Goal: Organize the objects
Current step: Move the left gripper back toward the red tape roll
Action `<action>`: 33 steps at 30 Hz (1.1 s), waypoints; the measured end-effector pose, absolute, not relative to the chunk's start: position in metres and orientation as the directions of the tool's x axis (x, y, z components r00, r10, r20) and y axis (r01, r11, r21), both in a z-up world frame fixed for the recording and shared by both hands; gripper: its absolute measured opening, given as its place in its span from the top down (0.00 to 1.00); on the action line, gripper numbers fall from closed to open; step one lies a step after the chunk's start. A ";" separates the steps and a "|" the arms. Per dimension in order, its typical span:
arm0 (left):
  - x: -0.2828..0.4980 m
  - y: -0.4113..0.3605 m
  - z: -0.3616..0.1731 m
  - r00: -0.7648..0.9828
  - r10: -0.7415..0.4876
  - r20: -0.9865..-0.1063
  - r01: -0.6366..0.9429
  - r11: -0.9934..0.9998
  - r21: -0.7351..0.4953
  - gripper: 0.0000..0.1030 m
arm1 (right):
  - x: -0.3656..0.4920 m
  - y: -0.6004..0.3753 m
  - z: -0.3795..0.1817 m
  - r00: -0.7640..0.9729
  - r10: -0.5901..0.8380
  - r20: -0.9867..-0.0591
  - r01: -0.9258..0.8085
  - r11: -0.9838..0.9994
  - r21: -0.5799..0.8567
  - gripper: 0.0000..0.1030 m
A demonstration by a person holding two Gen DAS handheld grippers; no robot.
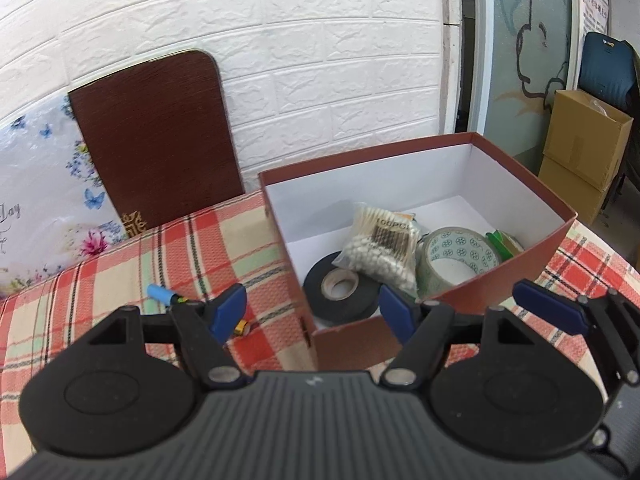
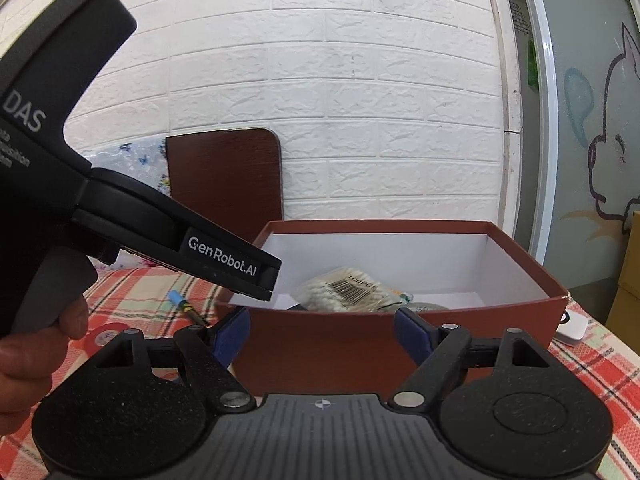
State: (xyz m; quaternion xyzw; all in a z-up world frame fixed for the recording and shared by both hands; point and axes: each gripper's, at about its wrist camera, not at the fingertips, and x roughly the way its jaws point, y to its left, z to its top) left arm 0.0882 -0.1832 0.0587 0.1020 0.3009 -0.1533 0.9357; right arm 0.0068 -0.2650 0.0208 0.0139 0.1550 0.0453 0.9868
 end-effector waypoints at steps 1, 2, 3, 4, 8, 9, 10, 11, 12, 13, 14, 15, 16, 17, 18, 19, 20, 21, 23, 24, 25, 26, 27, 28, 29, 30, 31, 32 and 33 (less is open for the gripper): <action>0.086 -0.179 0.059 0.775 -0.220 -0.592 0.341 0.935 0.099 0.27 | 0.003 -0.263 0.022 0.947 0.100 -0.305 -0.091 0.995 0.043 0.23; 0.085 -0.174 0.058 0.778 -0.215 -0.591 0.334 0.937 0.100 0.27 | 0.000 -0.260 0.022 0.946 0.106 -0.306 -0.098 0.994 0.043 0.23; 0.083 -0.168 0.058 0.780 -0.209 -0.590 0.327 0.940 0.100 0.27 | -0.003 -0.257 0.023 0.945 0.115 -0.307 -0.107 0.993 0.042 0.23; 0.083 -0.163 0.057 0.781 -0.202 -0.591 0.319 0.943 0.099 0.27 | -0.006 -0.253 0.023 0.943 0.123 -0.309 -0.117 0.992 0.038 0.23; 0.082 -0.137 0.052 0.784 -0.165 -0.599 0.273 0.957 0.093 0.27 | -0.012 -0.235 0.020 0.933 0.156 -0.325 -0.161 0.987 0.012 0.23; 0.083 -0.129 0.050 0.784 -0.155 -0.601 0.260 0.961 0.091 0.27 | -0.013 -0.229 0.020 0.928 0.166 -0.332 -0.174 0.985 0.007 0.23; 0.083 -0.121 0.047 0.784 -0.145 -0.604 0.246 0.965 0.088 0.27 | -0.014 -0.224 0.019 0.925 0.175 -0.338 -0.186 0.983 0.000 0.23; 0.083 -0.113 0.045 0.784 -0.135 -0.606 0.234 0.968 0.086 0.27 | -0.014 -0.218 0.018 0.921 0.184 -0.344 -0.198 0.980 -0.007 0.23; 0.083 -0.104 0.042 0.785 -0.126 -0.607 0.221 0.972 0.084 0.27 | -0.016 -0.212 0.017 0.916 0.194 -0.351 -0.213 0.977 -0.014 0.23; 0.083 -0.095 0.038 0.785 -0.115 -0.609 0.207 0.975 0.083 0.27 | -0.017 -0.207 0.016 0.911 0.205 -0.359 -0.227 0.974 -0.022 0.23; 0.082 -0.084 0.033 0.785 -0.101 -0.612 0.191 0.978 0.083 0.26 | -0.018 -0.200 0.014 0.904 0.216 -0.368 -0.243 0.970 -0.028 0.23; 0.082 -0.072 0.026 0.783 -0.084 -0.616 0.170 0.982 0.082 0.26 | -0.018 -0.194 0.012 0.898 0.229 -0.376 -0.261 0.965 -0.036 0.23; 0.082 -0.058 0.018 0.779 -0.066 -0.623 0.147 0.986 0.080 0.26 | -0.019 -0.187 0.009 0.890 0.242 -0.387 -0.280 0.959 -0.045 0.23; 0.082 -0.043 0.009 0.773 -0.043 -0.633 0.119 0.990 0.079 0.26 | -0.018 -0.181 0.005 0.880 0.255 -0.400 -0.300 0.953 -0.053 0.23; 0.083 -0.027 -0.001 0.766 -0.014 -0.643 0.087 0.993 0.082 0.26 | -0.017 -0.174 0.002 0.869 0.268 -0.417 -0.319 0.946 -0.058 0.24; 0.084 -0.012 -0.011 0.758 0.019 -0.652 0.051 0.995 0.089 0.26 | -0.015 -0.168 -0.002 0.856 0.281 -0.434 -0.337 0.940 -0.057 0.24; 0.085 0.005 -0.021 0.749 0.055 -0.661 0.013 0.995 0.098 0.26 | -0.013 -0.161 -0.005 0.842 0.297 -0.451 -0.356 0.933 -0.050 0.24; 0.085 0.021 -0.030 0.740 0.092 -0.666 -0.028 0.994 0.106 0.26 | -0.010 -0.155 -0.009 0.825 0.315 -0.470 -0.376 0.926 -0.040 0.24; 0.083 0.053 -0.045 0.731 0.163 -0.663 -0.106 0.986 0.125 0.26 | -0.003 -0.140 -0.017 0.793 0.344 -0.502 -0.413 0.910 -0.028 0.24; 0.081 0.067 -0.052 0.728 0.190 -0.658 -0.141 0.982 0.127 0.25 | 0.002 -0.131 -0.020 0.780 0.355 -0.515 -0.429 0.903 -0.027 0.24; 0.080 0.079 -0.057 0.726 0.204 -0.657 -0.168 0.979 0.118 0.23 | 0.007 -0.124 -0.022 0.771 0.365 -0.522 -0.442 0.896 -0.026 0.24; 0.076 0.091 -0.062 0.738 0.193 -0.646 -0.187 0.979 0.079 0.11 | 0.013 -0.117 -0.024 0.763 0.376 -0.525 -0.454 0.890 -0.023 0.24; 0.073 0.102 -0.066 0.751 0.178 -0.636 -0.202 0.979 0.036 0.06 | 0.019 -0.110 -0.025 0.757 0.387 -0.526 -0.466 0.885 -0.019 0.24; 0.069 0.108 -0.069 0.767 0.152 -0.623 -0.205 0.979 -0.014 0.06 | 0.027 -0.103 -0.026 0.752 0.399 -0.525 -0.478 0.878 -0.018 0.24; 0.065 0.111 -0.069 0.786 0.139 -0.602 -0.208 0.977 -0.045 0.07 | 0.035 -0.096 -0.026 0.750 0.405 -0.523 -0.487 0.873 -0.022 0.23; 0.064 0.113 -0.069 0.793 0.138 -0.593 -0.212 0.976 -0.057 0.07 | 0.044 -0.088 -0.027 0.749 0.406 -0.524 -0.493 0.869 -0.031 0.23; 0.065 0.110 -0.069 0.796 0.142 -0.588 -0.212 0.976 -0.051 0.07 | 0.055 -0.080 -0.030 0.748 0.405 -0.526 -0.497 0.867 -0.039 0.22; 0.066 0.106 -0.070 0.797 0.148 -0.585 -0.212 0.976 -0.042 0.06 | 0.067 -0.073 -0.033 0.745 0.403 -0.532 -0.497 0.867 -0.040 0.20; 0.067 0.104 -0.070 0.799 0.151 -0.582 -0.211 0.977 -0.036 0.06 | 0.079 -0.066 -0.036 0.743 0.398 -0.539 -0.494 0.869 -0.040 0.20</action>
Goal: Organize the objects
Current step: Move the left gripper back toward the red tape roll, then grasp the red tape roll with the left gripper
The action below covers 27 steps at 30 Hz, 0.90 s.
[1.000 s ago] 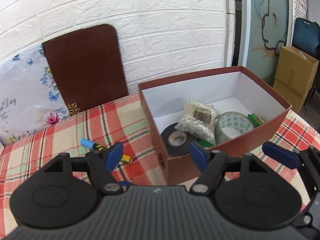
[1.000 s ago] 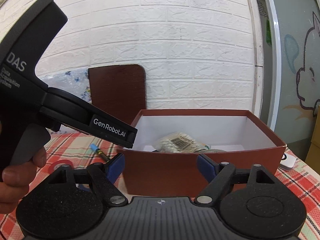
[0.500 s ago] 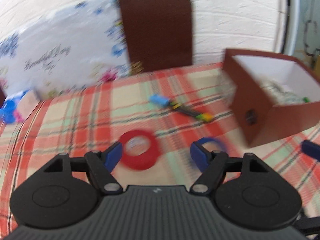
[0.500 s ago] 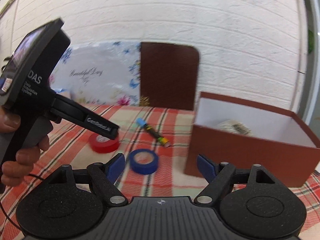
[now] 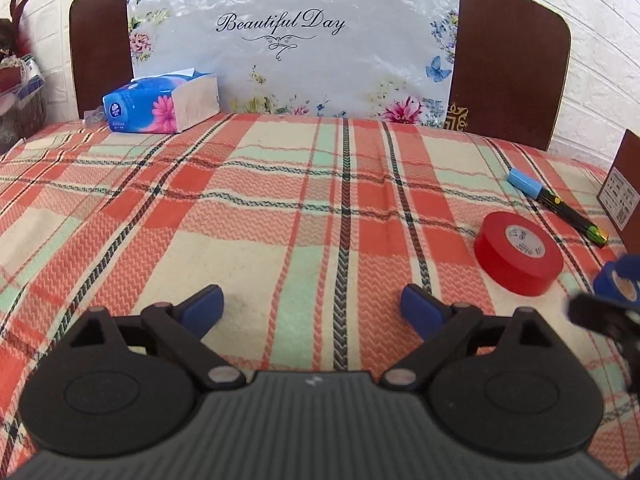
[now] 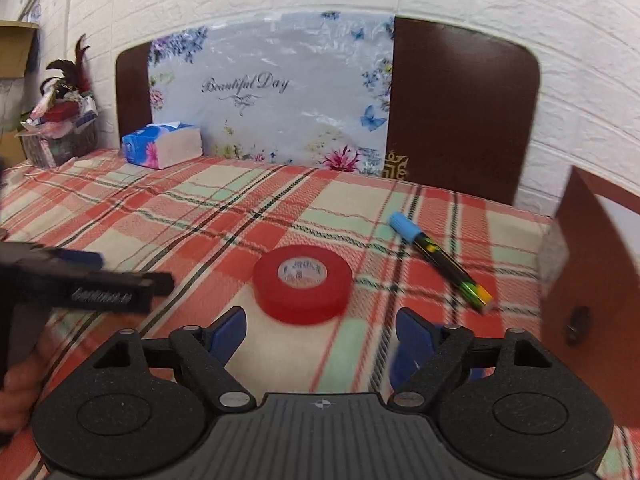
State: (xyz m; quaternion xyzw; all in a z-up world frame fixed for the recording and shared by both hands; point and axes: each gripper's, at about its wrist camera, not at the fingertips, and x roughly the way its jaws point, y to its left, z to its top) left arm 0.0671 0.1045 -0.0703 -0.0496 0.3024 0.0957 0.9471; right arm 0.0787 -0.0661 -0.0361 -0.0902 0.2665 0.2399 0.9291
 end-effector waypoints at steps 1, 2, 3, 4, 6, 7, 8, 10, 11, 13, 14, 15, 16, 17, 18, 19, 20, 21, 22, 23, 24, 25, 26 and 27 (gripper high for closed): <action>0.068 0.105 -0.071 0.800 0.149 -0.581 -0.210 0.977 -0.039 0.06 | 0.091 -0.061 -0.040 0.736 0.394 -0.551 -0.493 0.870 -0.036 0.19; 0.067 0.106 -0.071 0.802 0.145 -0.579 -0.210 0.977 -0.046 0.06 | 0.103 -0.054 -0.044 0.724 0.391 -0.568 -0.495 0.868 -0.032 0.19; 0.068 0.106 -0.071 0.804 0.142 -0.578 -0.209 0.977 -0.051 0.06 | 0.113 -0.050 -0.049 0.704 0.394 -0.590 -0.502 0.864 -0.022 0.18; 0.067 0.107 -0.072 0.804 0.141 -0.577 -0.209 0.977 -0.051 0.06 | 0.122 -0.045 -0.053 0.687 0.393 -0.611 -0.503 0.864 -0.009 0.16; 0.066 0.107 -0.073 0.804 0.146 -0.577 -0.209 0.977 -0.044 0.06 | 0.129 -0.037 -0.054 0.685 0.385 -0.618 -0.503 0.864 -0.020 0.18; 0.066 0.107 -0.073 0.803 0.146 -0.577 -0.208 0.977 -0.042 0.06 | 0.129 -0.034 -0.053 0.678 0.388 -0.625 -0.515 0.857 -0.026 0.29; 0.066 0.107 -0.073 0.803 0.146 -0.577 -0.208 0.977 -0.042 0.05 | 0.125 -0.032 -0.051 0.676 0.389 -0.627 -0.524 0.851 -0.038 0.30; 0.066 0.107 -0.073 0.803 0.148 -0.577 -0.209 0.977 -0.040 0.05 | 0.113 -0.034 -0.051 0.680 0.381 -0.626 -0.534 0.843 -0.067 0.30; 0.066 0.107 -0.073 0.803 0.150 -0.578 -0.209 0.977 -0.037 0.05 | 0.106 -0.039 -0.052 0.676 0.392 -0.624 -0.541 0.839 -0.059 0.30; 0.066 0.106 -0.073 0.802 0.152 -0.578 -0.208 0.978 -0.032 0.05 | 0.087 -0.054 -0.052 0.663 0.417 -0.622 -0.556 0.831 -0.035 0.29; 0.067 0.106 -0.073 0.802 0.152 -0.578 -0.208 0.978 -0.031 0.05 | 0.075 -0.062 -0.053 0.661 0.424 -0.619 -0.564 0.825 -0.037 0.29; 0.067 0.105 -0.073 0.801 0.154 -0.578 -0.208 0.978 -0.028 0.05 | 0.062 -0.070 -0.053 0.659 0.427 -0.619 -0.573 0.818 -0.045 0.29; 0.067 0.105 -0.073 0.801 0.156 -0.579 -0.208 0.978 -0.025 0.05 | 0.048 -0.079 -0.053 0.658 0.429 -0.619 -0.580 0.813 -0.054 0.29; 0.067 0.104 -0.073 0.800 0.157 -0.579 -0.207 0.978 -0.021 0.05 | 0.036 -0.088 -0.052 0.659 0.428 -0.619 -0.583 0.810 -0.061 0.29; 0.067 0.104 -0.073 0.800 0.158 -0.579 -0.207 0.978 -0.019 0.05 | 0.024 -0.097 -0.052 0.663 0.421 -0.619 -0.578 0.813 -0.066 0.29; 0.067 0.104 -0.073 0.799 0.160 -0.579 -0.208 0.978 -0.017 0.05 | 0.013 -0.108 -0.052 0.671 0.411 -0.617 -0.565 0.822 -0.067 0.30; 0.067 0.103 -0.073 0.798 0.162 -0.580 -0.208 0.978 -0.014 0.05 | 0.003 -0.119 -0.052 0.682 0.398 -0.614 -0.546 0.835 -0.065 0.30; 0.067 0.102 -0.073 0.797 0.164 -0.581 -0.208 0.978 -0.010 0.05 | -0.005 -0.128 -0.052 0.692 0.381 -0.613 -0.523 0.850 -0.061 0.30; 0.067 0.102 -0.072 0.796 0.167 -0.581 -0.209 0.978 -0.005 0.05 | -0.011 -0.138 -0.051 0.701 0.365 -0.613 -0.498 0.865 -0.054 0.30; 0.067 0.101 -0.072 0.794 0.170 -0.583 -0.209 0.978 0.001 0.04 | -0.015 -0.146 -0.050 0.709 0.347 -0.614 -0.474 0.879 -0.050 0.30; 0.068 0.100 -0.072 0.792 0.173 -0.585 -0.209 0.978 0.007 0.04 | -0.018 -0.153 -0.050 0.719 0.328 -0.613 -0.449 0.892 -0.049 0.30; 0.069 0.100 -0.072 0.789 0.174 -0.589 -0.207 0.978 0.012 0.04 | -0.020 -0.157 -0.049 0.723 0.315 -0.615 -0.434 0.899 -0.049 0.27; 0.070 0.099 -0.072 0.783 0.175 -0.597 -0.204 0.979 0.018 0.04 | -0.022 -0.160 -0.048 0.724 0.309 -0.616 -0.427 0.903 -0.050 0.26; 0.072 0.098 -0.070 0.774 0.175 -0.609 -0.201 0.979 0.026 0.04 | -0.025 -0.162 -0.048 0.725 0.306 -0.617 -0.427 0.903 -0.054 0.26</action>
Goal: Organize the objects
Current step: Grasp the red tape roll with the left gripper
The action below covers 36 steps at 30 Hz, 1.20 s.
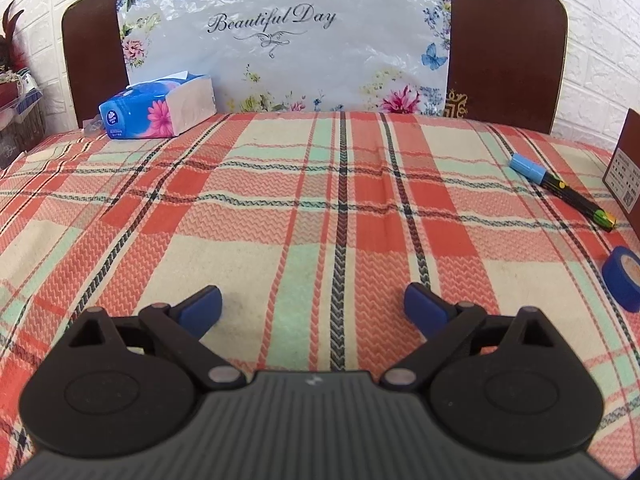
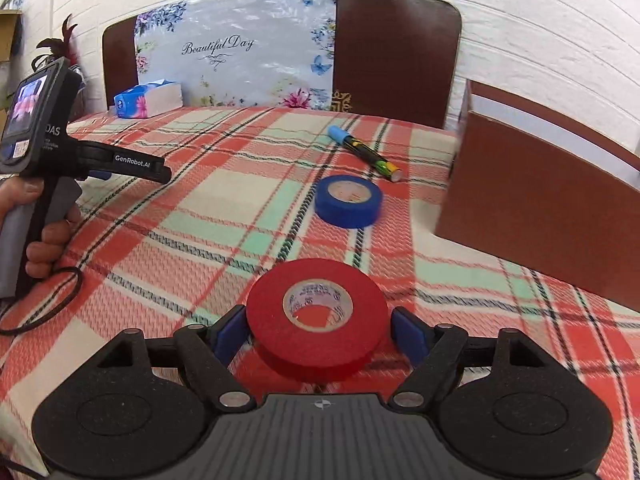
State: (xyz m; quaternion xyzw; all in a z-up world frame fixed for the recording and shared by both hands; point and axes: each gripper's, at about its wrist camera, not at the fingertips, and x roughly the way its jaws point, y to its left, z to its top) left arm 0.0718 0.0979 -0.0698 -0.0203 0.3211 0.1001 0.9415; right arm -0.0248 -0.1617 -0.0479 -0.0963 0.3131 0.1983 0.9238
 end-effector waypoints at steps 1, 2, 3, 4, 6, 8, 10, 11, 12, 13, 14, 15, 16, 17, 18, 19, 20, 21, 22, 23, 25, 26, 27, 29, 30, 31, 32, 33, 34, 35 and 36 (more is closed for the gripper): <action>0.073 0.096 -0.067 0.758 0.176 -0.628 -0.201 0.979 0.033 0.04 | -0.028 -0.162 -0.048 0.728 0.301 -0.616 -0.428 0.901 -0.066 0.25; 0.073 0.092 -0.061 0.743 0.153 -0.652 -0.189 0.982 0.016 0.08 | -0.031 -0.161 -0.049 0.734 0.293 -0.613 -0.430 0.899 -0.086 0.25; 0.070 0.088 -0.054 0.738 0.093 -0.668 -0.155 0.987 -0.033 0.13 | -0.034 -0.161 -0.050 0.740 0.289 -0.607 -0.435 0.894 -0.105 0.25; 0.065 0.080 -0.045 0.743 0.022 -0.669 -0.109 0.990 -0.088 0.14 | -0.038 -0.160 -0.050 0.745 0.287 -0.602 -0.437 0.892 -0.117 0.25; 0.053 0.052 -0.027 0.757 -0.070 -0.650 -0.002 0.994 -0.110 0.14 | -0.039 -0.161 -0.051 0.746 0.289 -0.600 -0.438 0.892 -0.114 0.25; 0.043 0.015 -0.012 0.743 -0.156 -0.651 0.132 0.987 -0.087 0.14 | -0.038 -0.164 -0.051 0.742 0.295 -0.603 -0.436 0.894 -0.100 0.25; 0.035 -0.018 -0.007 0.686 -0.254 -0.682 0.256 0.961 -0.100 0.14 | -0.038 -0.164 -0.051 0.741 0.297 -0.602 -0.436 0.895 -0.094 0.25; 0.033 -0.032 -0.006 0.654 -0.291 -0.698 0.307 0.946 -0.108 0.14 | -0.039 -0.165 -0.051 0.741 0.298 -0.601 -0.437 0.895 -0.094 0.25; 0.032 -0.044 -0.007 0.625 -0.313 -0.716 0.345 0.932 -0.107 0.14 | -0.041 -0.165 -0.051 0.742 0.299 -0.600 -0.437 0.895 -0.094 0.25; 0.031 -0.055 -0.010 0.602 -0.318 -0.732 0.368 0.925 -0.099 0.14 | -0.041 -0.166 -0.051 0.742 0.301 -0.599 -0.437 0.895 -0.092 0.24; 0.031 -0.063 -0.015 0.585 -0.314 -0.748 0.379 0.921 -0.090 0.14 | -0.041 -0.167 -0.051 0.742 0.302 -0.599 -0.436 0.895 -0.089 0.24; 0.033 -0.069 -0.021 0.568 -0.307 -0.764 0.381 0.920 -0.087 0.19 | -0.041 -0.169 -0.052 0.741 0.304 -0.599 -0.436 0.896 -0.084 0.24; 0.037 -0.070 -0.027 0.543 -0.306 -0.782 0.376 0.921 -0.100 0.23 | -0.041 -0.169 -0.052 0.741 0.306 -0.598 -0.436 0.896 -0.081 0.24; 0.042 -0.070 -0.034 0.512 -0.317 -0.798 0.373 0.919 -0.126 0.31 | -0.041 -0.169 -0.052 0.741 0.307 -0.597 -0.436 0.896 -0.081 0.24; 0.047 -0.069 -0.040 0.486 -0.328 -0.810 0.367 0.918 -0.151 0.34 | -0.041 -0.169 -0.052 0.740 0.308 -0.598 -0.438 0.895 -0.082 0.24; 0.047 -0.070 -0.044 0.490 -0.322 -0.810 0.359 0.921 -0.150 0.35 | -0.040 -0.169 -0.053 0.739 0.309 -0.599 -0.440 0.894 -0.082 0.24; 0.046 -0.073 -0.044 0.502 -0.312 -0.807 0.364 0.922 -0.130 0.40 | -0.040 -0.168 -0.053 0.737 0.312 -0.599 -0.442 0.893 -0.079 0.25; 0.044 -0.075 -0.042 0.505 -0.314 -0.804 0.379 0.917 -0.121 0.51 | -0.038 -0.168 -0.053 0.732 0.317 -0.602 -0.447 0.891 -0.074 0.25; 0.042 -0.077 -0.040 0.497 -0.332 -0.801 0.395 0.909 -0.131 0.58 | -0.036 -0.167 -0.053 0.726 0.327 -0.606 -0.454 0.888 -0.065 0.27; 0.041 -0.078 -0.040 0.488 -0.348 -0.800 0.405 0.903 -0.146 0.69 | -0.034 -0.167 -0.053 0.718 0.342 -0.607 -0.465 0.884 -0.052 0.33; 0.039 -0.083 -0.035 0.486 -0.338 -0.806 0.400 0.906 -0.138 0.70 | -0.032 -0.168 -0.050 0.719 0.349 -0.601 -0.464 0.885 -0.041 0.33; 0.039 -0.084 -0.032 0.491 -0.333 -0.805 0.399 0.908 -0.132 0.70 | -0.032 -0.168 -0.049 0.723 0.352 -0.594 -0.462 0.886 -0.038 0.33; 0.039 -0.084 -0.028 0.496 -0.336 -0.801 0.396 0.908 -0.136 0.70 | -0.034 -0.170 -0.047 0.731 0.357 -0.582 -0.459 0.888 -0.033 0.33; 0.038 -0.084 -0.013 0.518 -0.353 -0.779 0.398 0.906 -0.145 0.70 | -0.037 -0.175 -0.038 0.759 0.363 -0.541 -0.450 0.892 -0.033 0.33; 0.038 -0.086 -0.002 0.535 -0.365 -0.762 0.408 0.902 -0.145 0.70 | -0.038 -0.178 -0.033 0.781 0.356 -0.513 -0.439 0.897 -0.046 0.33; 0.040 -0.089 0.010 0.552 -0.377 -0.744 0.419 0.897 -0.143 0.70 | -0.038 -0.181 -0.026 0.803 0.343 -0.488 -0.424 0.903 -0.063 0.33; 0.043 -0.094 0.021 0.565 -0.386 -0.729 0.432 0.892 -0.137 0.70 | -0.036 -0.184 -0.019 0.826 0.327 -0.458 -0.405 0.911 -0.080 0.33; 0.048 -0.101 0.031 0.579 -0.391 -0.715 0.443 0.888 -0.126 0.70 | -0.033 -0.188 -0.012 0.847 0.313 -0.429 -0.387 0.917 -0.094 0.33; 0.053 -0.110 0.040 0.594 -0.398 -0.699 0.456 0.883 -0.115 0.70 | -0.028 -0.194 -0.005 0.865 0.298 -0.404 -0.366 0.925 -0.100 0.33; 0.058 -0.119 0.049 0.607 -0.406 -0.683 0.469 0.877 -0.105 0.70 | -0.023 -0.201 0.002 0.879 0.285 -0.382 -0.346 0.933 -0.100 0.33; 0.063 -0.130 0.056 0.618 -0.414 -0.669 0.481 0.871 -0.095 0.70 | -0.017 -0.209 0.009 0.892 0.272 -0.361 -0.326 0.941 -0.095 0.33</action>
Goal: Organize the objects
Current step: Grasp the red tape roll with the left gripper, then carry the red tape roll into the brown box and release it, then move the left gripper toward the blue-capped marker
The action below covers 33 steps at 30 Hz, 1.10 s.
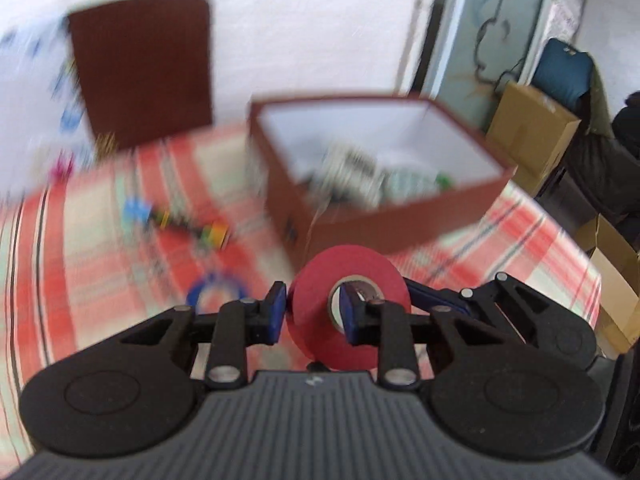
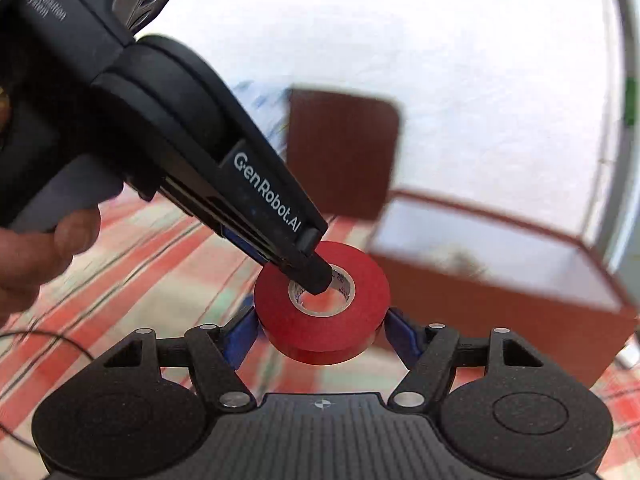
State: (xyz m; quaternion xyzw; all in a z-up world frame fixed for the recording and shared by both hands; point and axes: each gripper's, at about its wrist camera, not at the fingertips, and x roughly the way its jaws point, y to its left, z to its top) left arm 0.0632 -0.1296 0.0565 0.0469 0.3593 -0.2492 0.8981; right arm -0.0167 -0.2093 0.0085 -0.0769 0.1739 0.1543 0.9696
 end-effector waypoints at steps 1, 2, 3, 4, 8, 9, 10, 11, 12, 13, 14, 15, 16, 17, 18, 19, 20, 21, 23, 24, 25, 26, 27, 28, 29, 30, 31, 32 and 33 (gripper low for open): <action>0.069 -0.140 0.064 0.625 -0.423 -0.656 0.495 0.865 -0.086 0.70 | -0.011 -0.218 0.014 0.904 0.257 -0.341 -0.305 0.947 -0.097 0.33; 0.076 -0.152 0.071 0.630 -0.432 -0.645 0.510 0.857 -0.076 0.70 | -0.004 -0.226 0.019 0.916 0.237 -0.324 -0.284 0.953 -0.104 0.33; 0.082 -0.165 0.076 0.635 -0.441 -0.635 0.525 0.848 -0.064 0.70 | 0.003 -0.235 0.023 0.927 0.214 -0.308 -0.259 0.959 -0.113 0.33; 0.089 -0.177 0.081 0.638 -0.449 -0.626 0.540 0.840 -0.052 0.70 | 0.009 -0.243 0.026 0.935 0.193 -0.296 -0.236 0.964 -0.118 0.33; 0.116 -0.228 0.087 0.642 -0.471 -0.606 0.581 0.813 -0.016 0.70 | 0.042 -0.278 0.031 0.951 0.122 -0.283 -0.160 0.981 -0.112 0.33; 0.124 -0.240 0.086 0.643 -0.470 -0.604 0.586 0.811 -0.008 0.70 | 0.052 -0.285 0.030 0.952 0.106 -0.285 -0.143 0.984 -0.111 0.33; 0.132 -0.252 0.084 0.648 -0.466 -0.602 0.586 0.810 0.003 0.70 | 0.064 -0.292 0.028 0.953 0.090 -0.290 -0.127 0.985 -0.113 0.33; 0.141 -0.263 0.081 0.654 -0.460 -0.601 0.584 0.812 0.014 0.70 | 0.076 -0.297 0.026 0.953 0.071 -0.296 -0.111 0.987 -0.118 0.33; 0.151 -0.274 0.078 0.657 -0.454 -0.602 0.580 0.814 0.020 0.67 | 0.089 -0.301 0.023 0.951 0.045 -0.305 -0.089 0.987 -0.131 0.33; 0.162 -0.285 0.073 0.657 -0.444 -0.610 0.575 0.818 0.025 0.63 | 0.103 -0.303 0.018 0.947 0.010 -0.322 -0.062 0.986 -0.153 0.31; 0.171 -0.293 0.068 0.665 -0.417 -0.620 0.557 0.829 0.040 0.56 | 0.115 -0.305 0.012 0.938 -0.033 -0.344 -0.031 0.983 -0.179 0.31; 0.178 -0.298 0.063 0.676 -0.386 -0.628 0.533 0.844 0.055 0.56 | 0.123 -0.308 0.007 0.931 -0.065 -0.358 -0.005 0.982 -0.190 0.31; 0.183 -0.299 0.059 0.675 -0.370 -0.638 0.518 0.854 0.053 0.56 | 0.125 -0.313 0.005 0.929 -0.063 -0.364 0.003 0.986 -0.164 0.31; 0.184 -0.294 0.056 0.662 -0.379 -0.647 0.517 0.856 0.027 0.56 | 0.123 -0.317 0.004 0.931 -0.047 -0.363 0.002 0.993 -0.122 0.31; 0.183 -0.288 0.054 0.648 -0.397 -0.650 0.521 0.854 -0.002 0.56 | 0.117 -0.321 0.003 0.935 -0.035 -0.353 0.005 0.996 -0.088 0.30; 0.180 -0.281 0.052 0.642 -0.406 -0.650 0.521 0.853 -0.018 0.55 | 0.111 -0.322 0.002 0.940 -0.033 -0.341 0.010 0.998 -0.070 0.28; 0.176 -0.275 0.050 0.642 -0.407 -0.650 0.518 0.855 -0.024 0.55 | 0.105 -0.322 0.000 0.943 -0.036 -0.330 0.019 0.998 -0.056 0.27; 0.172 -0.268 0.050 0.642 -0.413 -0.646 0.517 0.855 -0.033 0.55 | 0.099 -0.322 0.000 0.947 -0.041 -0.319 0.031 0.999 -0.036 0.27; 0.161 -0.252 0.052 0.642 -0.432 -0.634 0.519 0.853 -0.056 0.54 | 0.089 -0.320 0.001 0.951 -0.027 -0.307 0.026 1.000 -0.008 0.26; 0.155 -0.243 0.054 0.643 -0.443 -0.625 0.519 0.852 -0.069 0.52 | 0.084 -0.318 0.002 0.954 -0.025 -0.298 0.024 1.000 -0.007 0.26; 0.149 -0.234 0.057 0.648 -0.450 -0.615 0.517 0.852 -0.080 0.51 | 0.080 -0.314 0.004 0.955 -0.024 -0.294 0.021 1.000 -0.014 0.26; 0.144 -0.225 0.060 0.654 -0.457 -0.603 0.514 0.853 -0.089 0.49 | 0.080 -0.310 0.006 0.957 -0.020 -0.291 0.014 1.000 -0.020 0.26; 0.139 -0.216 0.063 0.663 -0.460 -0.590 0.508 0.856 -0.096 0.48 | 0.080 -0.308 0.012 0.958 -0.009 -0.285 0.002 1.000 -0.023 0.26; 0.134 -0.206 0.066 0.677 -0.456 -0.578 0.496 0.862 -0.099 0.48 | 0.082 -0.306 0.019 0.961 0.005 -0.276 -0.014 1.000 -0.028 0.26; 0.131 -0.196 0.069 0.693 -0.444 -0.568 0.478 0.873 -0.098 0.48 | 0.083 -0.298 0.030 0.965 0.017 -0.263 -0.027 0.999 -0.033 0.26; 0.128 -0.184 0.071 0.712 -0.425 -0.559 0.453 0.886 -0.097 0.48 | 0.082 -0.291 0.039 0.969 0.032 -0.245 -0.041 0.999 -0.033 0.26; 0.126 -0.171 0.073 0.730 -0.402 -0.552 0.422 0.901 -0.099 0.48 | 0.079 -0.284 0.049 0.973 0.055 -0.223 -0.062 0.998 -0.027 0.26; 0.124 -0.157 0.072 0.744 -0.379 -0.551 0.388 0.916 -0.106 0.48 | 0.075 -0.276 0.058 0.976 0.084 -0.202 -0.089 0.996 -0.015 0.26; 0.122 -0.141 0.070 0.754 -0.351 -0.555 0.349 0.930 -0.114 0.48 | 0.069 -0.270 0.065 0.975 0.121 -0.185 -0.123 0.992 0.001 0.26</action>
